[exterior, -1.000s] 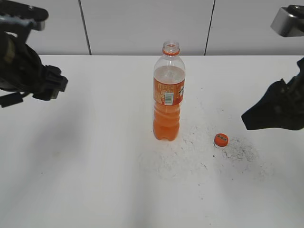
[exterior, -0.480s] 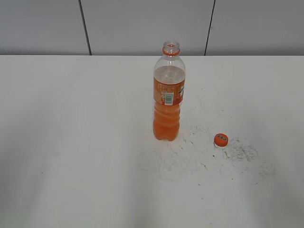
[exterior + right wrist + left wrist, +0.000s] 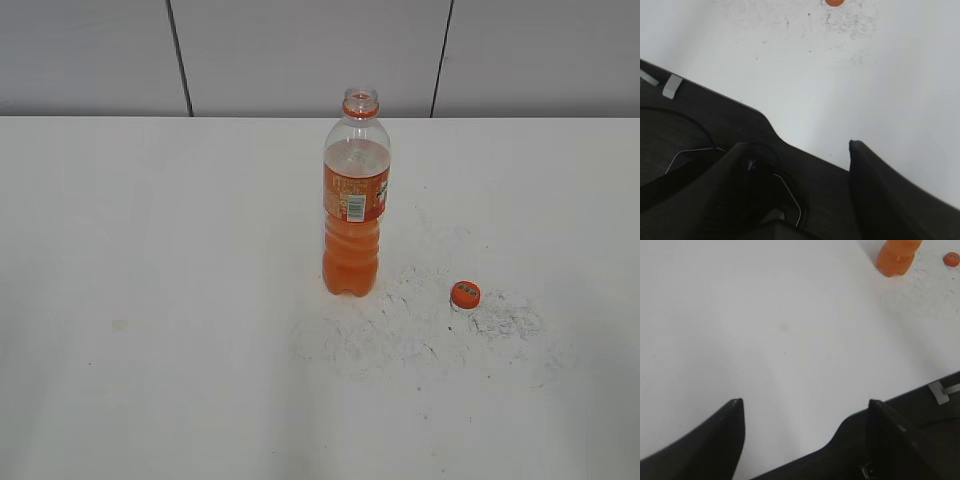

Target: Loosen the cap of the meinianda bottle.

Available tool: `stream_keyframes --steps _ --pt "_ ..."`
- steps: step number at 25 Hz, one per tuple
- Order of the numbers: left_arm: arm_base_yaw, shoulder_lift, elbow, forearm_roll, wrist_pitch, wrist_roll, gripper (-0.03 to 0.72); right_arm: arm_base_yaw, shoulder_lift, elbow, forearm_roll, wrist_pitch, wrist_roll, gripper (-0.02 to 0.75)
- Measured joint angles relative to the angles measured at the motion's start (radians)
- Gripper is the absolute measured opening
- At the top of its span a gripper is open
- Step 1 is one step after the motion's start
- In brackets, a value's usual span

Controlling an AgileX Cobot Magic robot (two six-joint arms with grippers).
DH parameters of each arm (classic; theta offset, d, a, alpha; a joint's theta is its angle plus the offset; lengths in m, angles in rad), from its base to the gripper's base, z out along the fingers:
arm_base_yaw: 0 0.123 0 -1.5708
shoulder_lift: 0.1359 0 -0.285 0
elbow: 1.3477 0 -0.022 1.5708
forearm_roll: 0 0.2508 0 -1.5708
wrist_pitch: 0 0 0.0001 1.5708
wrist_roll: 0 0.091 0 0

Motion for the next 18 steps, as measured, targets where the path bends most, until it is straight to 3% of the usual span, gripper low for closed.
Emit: stream_keyframes --steps 6,18 --pt "-0.001 -0.09 0.017 0.013 -0.001 0.002 0.58 0.0 -0.156 0.091 -0.103 -0.047 0.052 0.457" --pt "-0.001 -0.096 0.02 0.02 -0.001 0.004 0.571 0.0 -0.169 0.095 -0.128 -0.054 0.05 0.453"
